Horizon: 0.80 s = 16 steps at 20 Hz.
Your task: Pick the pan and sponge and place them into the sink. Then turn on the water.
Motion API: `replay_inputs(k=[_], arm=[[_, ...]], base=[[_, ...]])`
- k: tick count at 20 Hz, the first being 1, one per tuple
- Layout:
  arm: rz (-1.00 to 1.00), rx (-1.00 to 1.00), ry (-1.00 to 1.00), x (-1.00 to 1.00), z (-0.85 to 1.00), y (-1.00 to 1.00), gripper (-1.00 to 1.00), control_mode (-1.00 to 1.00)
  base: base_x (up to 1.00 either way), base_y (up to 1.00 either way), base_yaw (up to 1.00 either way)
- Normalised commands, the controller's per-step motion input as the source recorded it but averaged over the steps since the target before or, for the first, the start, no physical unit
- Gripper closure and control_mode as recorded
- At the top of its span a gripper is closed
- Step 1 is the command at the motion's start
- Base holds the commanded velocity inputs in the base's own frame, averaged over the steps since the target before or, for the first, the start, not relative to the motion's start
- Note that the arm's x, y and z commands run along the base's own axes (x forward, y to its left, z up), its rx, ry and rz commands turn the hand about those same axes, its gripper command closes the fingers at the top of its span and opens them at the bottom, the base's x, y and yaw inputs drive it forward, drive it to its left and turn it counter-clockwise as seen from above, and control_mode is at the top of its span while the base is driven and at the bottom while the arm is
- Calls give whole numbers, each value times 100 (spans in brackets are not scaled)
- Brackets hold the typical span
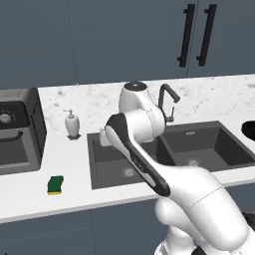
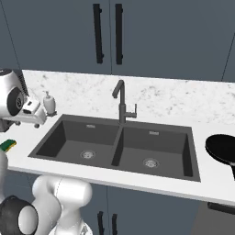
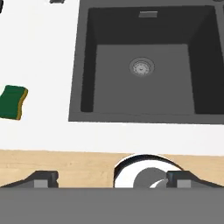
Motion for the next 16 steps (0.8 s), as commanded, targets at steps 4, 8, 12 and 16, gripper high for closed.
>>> replay_inputs(k=[4,8,12,16], arm=[[-9,1,14,0,-28,100,-100,-100],[-9,0,7,0,-29,100,-100,-100],[0,7,0,-19,-18,60,-100,-100],[0,0,-1,-6,-70,79,-100,-100]], base=[[0,0,0],[0,0,0],[0,0,0],[0,0,0]])
